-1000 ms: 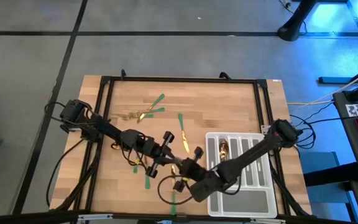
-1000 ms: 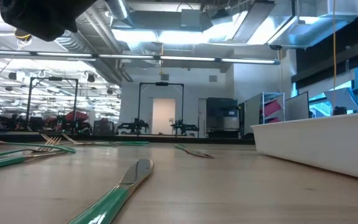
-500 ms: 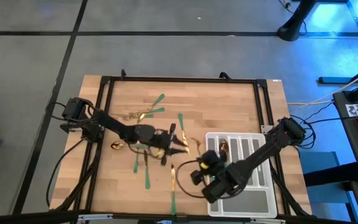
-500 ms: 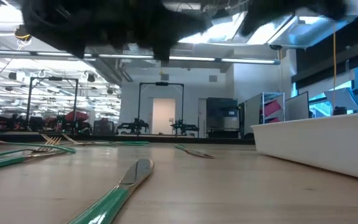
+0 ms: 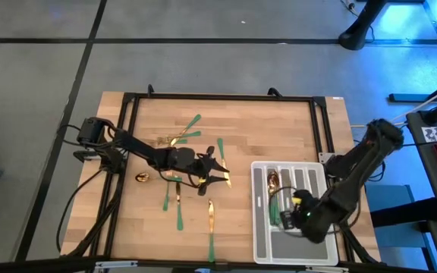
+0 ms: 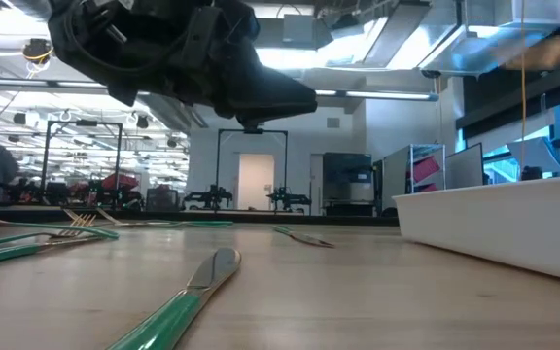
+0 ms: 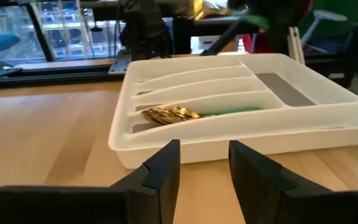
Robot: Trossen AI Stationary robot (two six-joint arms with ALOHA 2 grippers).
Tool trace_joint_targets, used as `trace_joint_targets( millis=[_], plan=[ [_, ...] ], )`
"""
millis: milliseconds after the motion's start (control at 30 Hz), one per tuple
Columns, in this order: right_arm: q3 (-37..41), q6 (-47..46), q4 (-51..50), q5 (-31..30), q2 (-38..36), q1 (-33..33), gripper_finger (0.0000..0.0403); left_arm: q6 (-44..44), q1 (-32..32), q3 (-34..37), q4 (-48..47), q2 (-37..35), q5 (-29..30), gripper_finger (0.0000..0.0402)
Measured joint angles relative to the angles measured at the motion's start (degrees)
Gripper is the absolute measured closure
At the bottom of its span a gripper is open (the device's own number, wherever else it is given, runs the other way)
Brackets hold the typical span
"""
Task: Sort silverware
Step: Put the middle right green fork into the silverware rack
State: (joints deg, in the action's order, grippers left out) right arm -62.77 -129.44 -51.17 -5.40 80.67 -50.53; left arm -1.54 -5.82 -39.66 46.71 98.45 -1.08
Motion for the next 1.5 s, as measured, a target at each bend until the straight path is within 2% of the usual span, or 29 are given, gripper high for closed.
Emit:
trace_joint_targets(
  millis=[100, 233, 367, 533, 733, 900, 1100, 1500],
  plan=[
    [10.28, -3.74, 12.40, 0.59, -5.64, -0.13, 0.0403, -0.60, -0.20, 0.00, 0.10, 0.00, 0.00, 0.0274],
    [20.65, -3.87, 28.01, 1.75, -8.68, 2.70, 0.0403, -1.92, -0.18, -0.02, 0.13, 0.00, 0.02, 0.0274],
    [27.11, -4.63, 35.89, 7.23, -9.83, 4.82, 0.0403, -2.40, -0.18, -0.04, 0.15, 0.00, 0.02, 0.0274],
    [29.04, -5.01, 38.16, 8.49, -10.17, 7.40, 0.0400, -2.51, -0.65, -0.04, 0.12, 0.00, 0.02, 0.0274],
    [29.15, -6.26, 36.44, 16.55, -10.17, 9.15, 0.0399, -3.07, -1.59, -0.07, -0.81, -0.07, 0.02, 0.0274],
    [29.14, -6.57, 35.71, 16.84, -10.15, 9.40, 0.0399, -1.43, -1.78, -0.07, -0.84, -0.09, 0.08, 0.0274],
    [29.15, -7.98, 26.99, 24.64, -10.12, 9.81, 0.0398, -1.39, -1.76, -0.07, -0.88, -0.08, 0.13, 0.0274],
    [29.12, -6.51, 28.20, 23.36, -10.12, 13.21, 0.0398, -1.26, -1.76, -0.07, -0.84, -0.09, 0.12, 0.0274]
  ],
)
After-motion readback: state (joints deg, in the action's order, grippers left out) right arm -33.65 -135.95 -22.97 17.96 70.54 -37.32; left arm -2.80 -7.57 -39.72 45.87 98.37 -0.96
